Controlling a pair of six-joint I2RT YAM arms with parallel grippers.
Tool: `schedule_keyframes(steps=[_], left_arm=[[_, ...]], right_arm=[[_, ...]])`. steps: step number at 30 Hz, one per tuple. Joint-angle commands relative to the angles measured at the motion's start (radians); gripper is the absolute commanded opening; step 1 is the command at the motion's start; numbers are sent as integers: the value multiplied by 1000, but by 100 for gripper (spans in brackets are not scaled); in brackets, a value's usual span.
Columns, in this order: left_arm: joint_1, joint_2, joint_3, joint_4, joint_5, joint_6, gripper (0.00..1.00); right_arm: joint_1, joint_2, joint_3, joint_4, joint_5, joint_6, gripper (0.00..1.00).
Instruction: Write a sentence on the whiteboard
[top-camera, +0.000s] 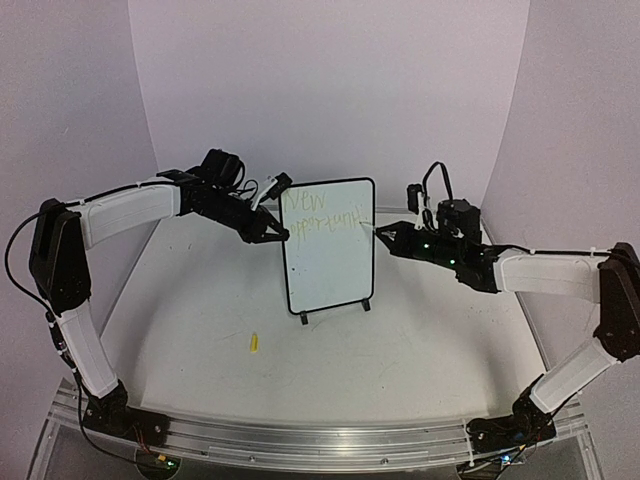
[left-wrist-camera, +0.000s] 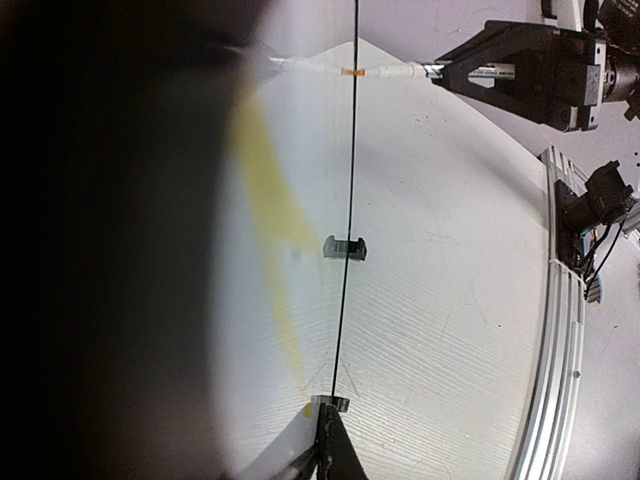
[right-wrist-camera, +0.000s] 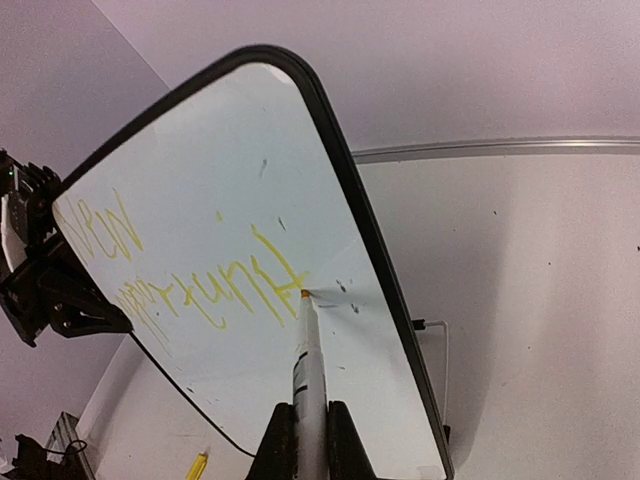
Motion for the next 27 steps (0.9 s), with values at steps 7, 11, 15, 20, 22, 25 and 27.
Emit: schedule_keyframes(steps=[7,11,15,20,22,25,27], left_arm=[[-6,-2,-13,-70,-92,57,0],[-6,-3,-13,-71,-94,58,0],[-6,-6,-13,-71,-94,58,0],[-5,-6,-13,-70,-95,58,0],[-5,-7,-14,-71,-98,57,0],[-6,-8,-15,-71,-98,58,0],[-5,-9,-14,-71,-98,58,0]], right_arm=[[-2,-12,-29,-3,65,12,0],[-2,-19,-9,-13,80,1,0],[-2,-42,-3,-20,93,-4,0],[-2,-100,-22,-2,49,-19,0],[-2,-134,-39,12,26,-23,0],[-2,-185,-62,14,18,-21,0],[-2,-216,-73,10,19,-19,0]])
